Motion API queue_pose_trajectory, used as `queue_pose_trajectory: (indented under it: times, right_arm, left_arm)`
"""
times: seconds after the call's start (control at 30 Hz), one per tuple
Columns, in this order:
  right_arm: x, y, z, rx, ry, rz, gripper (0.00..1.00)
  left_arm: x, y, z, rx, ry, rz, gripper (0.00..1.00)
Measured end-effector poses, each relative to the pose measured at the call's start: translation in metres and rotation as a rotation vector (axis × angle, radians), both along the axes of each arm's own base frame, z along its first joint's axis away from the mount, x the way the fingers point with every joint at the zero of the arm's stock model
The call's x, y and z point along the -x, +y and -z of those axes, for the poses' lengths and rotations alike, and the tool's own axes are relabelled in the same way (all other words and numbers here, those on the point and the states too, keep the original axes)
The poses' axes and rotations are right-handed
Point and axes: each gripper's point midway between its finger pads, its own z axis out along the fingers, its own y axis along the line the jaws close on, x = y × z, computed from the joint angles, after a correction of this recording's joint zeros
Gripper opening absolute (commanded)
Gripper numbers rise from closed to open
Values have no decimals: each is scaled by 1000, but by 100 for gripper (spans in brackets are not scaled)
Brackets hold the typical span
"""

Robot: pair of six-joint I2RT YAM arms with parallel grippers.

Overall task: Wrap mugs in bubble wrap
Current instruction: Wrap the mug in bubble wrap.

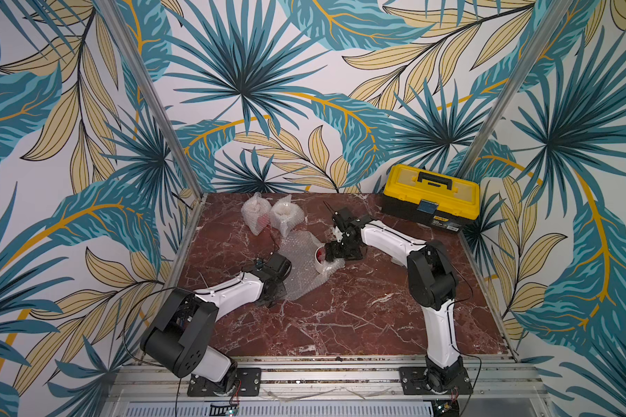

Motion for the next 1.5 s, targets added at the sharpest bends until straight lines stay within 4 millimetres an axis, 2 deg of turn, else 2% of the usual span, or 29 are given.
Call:
queue_pose_trajectory:
  times: [0.2, 0.53, 0.73, 0.9, 1.0, 1.07, 1.23, 1.33, 1.4, 1.5]
  right_arm:
    - [0, 0, 0, -1, 2, -3, 88]
    - [1, 1, 1, -7, 7, -5, 88]
    - [2, 2, 2, -12, 12, -7, 88]
    - [3, 4, 2, -20, 19, -10, 88]
    - [4, 6, 3, -31, 27, -14, 88]
    - [5, 7, 4, -39, 33, -16, 88]
    - [8, 11, 4, -59, 47, -23, 88]
    - [9, 11, 4, -64, 50, -24, 88]
    - [9, 12, 4, -65, 51, -24, 88]
    - [9, 12, 4, -65, 51, -24, 88]
  left_arm:
    - [-8, -18, -19, 94, -56, 56, 0]
    - [-41, -80, -106, 387, -275, 240, 0]
    - [-59, -125, -148, 519, -332, 383, 0]
    - [-72, -148, -173, 588, -369, 449, 0]
    - [-85, -161, -179, 616, -379, 474, 0]
    - [-94, -168, -175, 621, -373, 478, 0]
    - [-113, -176, -148, 610, -318, 433, 0]
    - [-117, -173, -138, 591, -299, 398, 0]
    - [-117, -166, -139, 558, -304, 366, 8]
    - [-111, -143, -153, 481, -335, 299, 22]
